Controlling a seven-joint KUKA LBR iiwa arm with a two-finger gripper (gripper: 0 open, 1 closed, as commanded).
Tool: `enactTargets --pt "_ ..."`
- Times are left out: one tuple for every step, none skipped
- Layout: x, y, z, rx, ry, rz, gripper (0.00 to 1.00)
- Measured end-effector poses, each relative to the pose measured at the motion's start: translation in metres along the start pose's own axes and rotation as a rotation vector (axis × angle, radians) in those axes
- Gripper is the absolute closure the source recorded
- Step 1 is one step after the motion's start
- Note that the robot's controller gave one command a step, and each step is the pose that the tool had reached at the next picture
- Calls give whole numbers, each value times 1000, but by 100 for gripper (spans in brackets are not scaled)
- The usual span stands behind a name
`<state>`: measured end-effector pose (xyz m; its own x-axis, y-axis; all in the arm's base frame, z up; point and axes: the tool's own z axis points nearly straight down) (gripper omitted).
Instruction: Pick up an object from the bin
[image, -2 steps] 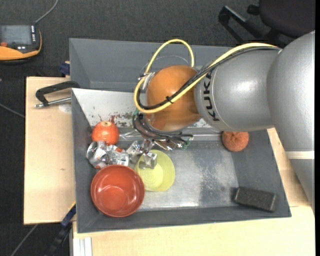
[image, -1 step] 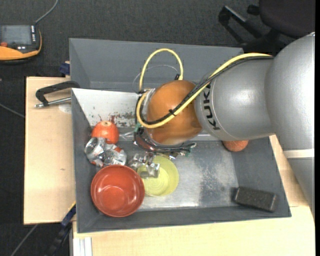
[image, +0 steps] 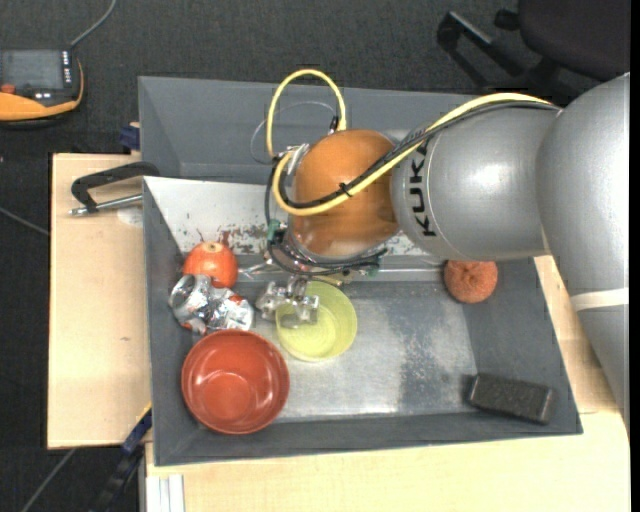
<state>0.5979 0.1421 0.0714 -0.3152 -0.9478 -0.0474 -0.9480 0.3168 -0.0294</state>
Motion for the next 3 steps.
enactTargets --pt "13 12 -71 9 -7 -69 100" --pt "21 38 -92 10 -11 -85 100" --pt "11 22 -198 23 -20 -136 100"
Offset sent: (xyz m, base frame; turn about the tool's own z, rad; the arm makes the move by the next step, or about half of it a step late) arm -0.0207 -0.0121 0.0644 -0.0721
